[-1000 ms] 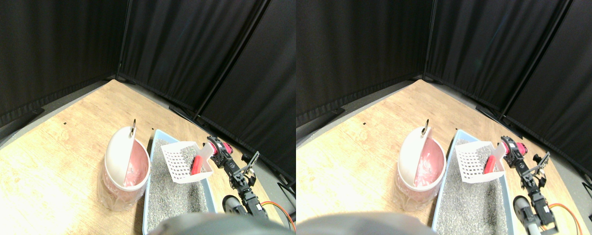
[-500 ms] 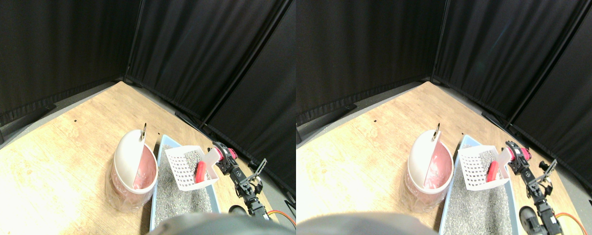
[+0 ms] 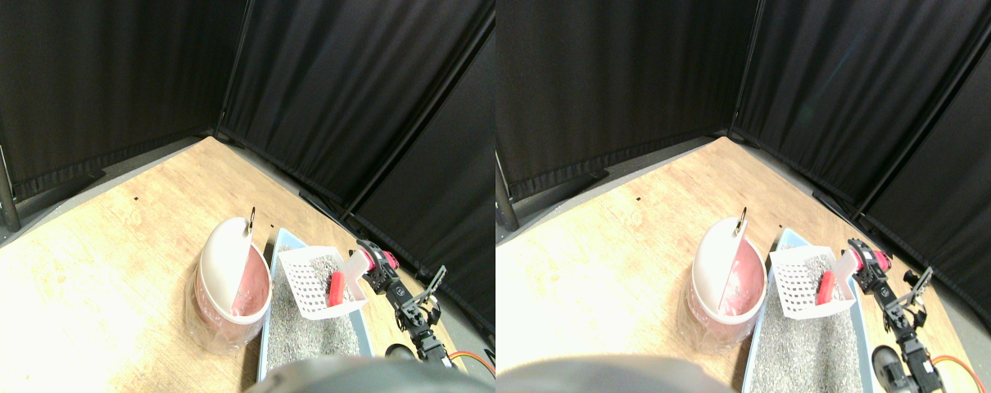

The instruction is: Scoop (unimanual)

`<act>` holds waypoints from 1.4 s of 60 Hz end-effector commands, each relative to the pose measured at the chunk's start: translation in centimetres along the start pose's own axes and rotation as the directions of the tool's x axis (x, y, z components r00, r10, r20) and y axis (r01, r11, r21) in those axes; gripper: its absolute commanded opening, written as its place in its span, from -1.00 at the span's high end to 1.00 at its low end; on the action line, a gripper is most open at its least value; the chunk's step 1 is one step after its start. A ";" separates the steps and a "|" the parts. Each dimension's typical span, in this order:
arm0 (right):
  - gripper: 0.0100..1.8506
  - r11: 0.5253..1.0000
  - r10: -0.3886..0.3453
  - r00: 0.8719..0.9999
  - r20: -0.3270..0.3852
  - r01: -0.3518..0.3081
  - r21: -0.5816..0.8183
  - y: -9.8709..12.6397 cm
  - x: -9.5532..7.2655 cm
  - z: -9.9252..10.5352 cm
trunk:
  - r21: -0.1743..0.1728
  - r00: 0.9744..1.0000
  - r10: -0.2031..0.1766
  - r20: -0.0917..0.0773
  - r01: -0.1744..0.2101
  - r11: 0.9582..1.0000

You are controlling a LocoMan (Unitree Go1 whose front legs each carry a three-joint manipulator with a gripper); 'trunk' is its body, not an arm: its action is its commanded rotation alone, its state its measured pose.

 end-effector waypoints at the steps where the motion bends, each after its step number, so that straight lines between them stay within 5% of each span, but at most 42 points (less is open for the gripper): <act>1: 0.95 1.000 -0.008 1.000 0.028 0.008 0.011 0.5 0.3 0.8 | 0.004 1.000 0.029 -0.009 -0.029 1.000; 12: 0.95 1.000 -0.028 0.999 0.034 0.028 -0.012 0.9 0.6 1.5 | -0.009 0.999 0.037 -0.005 -0.037 0.999; 48: 0.95 0.995 0.060 0.997 0.040 -0.057 -0.086 3.1 2.5 0.5 | -0.027 0.998 0.060 -0.002 -0.060 0.998; 66: 0.95 0.967 0.102 0.995 -0.003 -0.100 -0.234 3.5 3.1 1.0 | -0.033 0.998 0.061 0.000 -0.061 0.998; 84: 0.95 0.946 0.026 0.999 -0.047 -0.040 -0.322 3.9 3.2 1.8 | -0.036 0.998 0.058 0.003 -0.057 0.998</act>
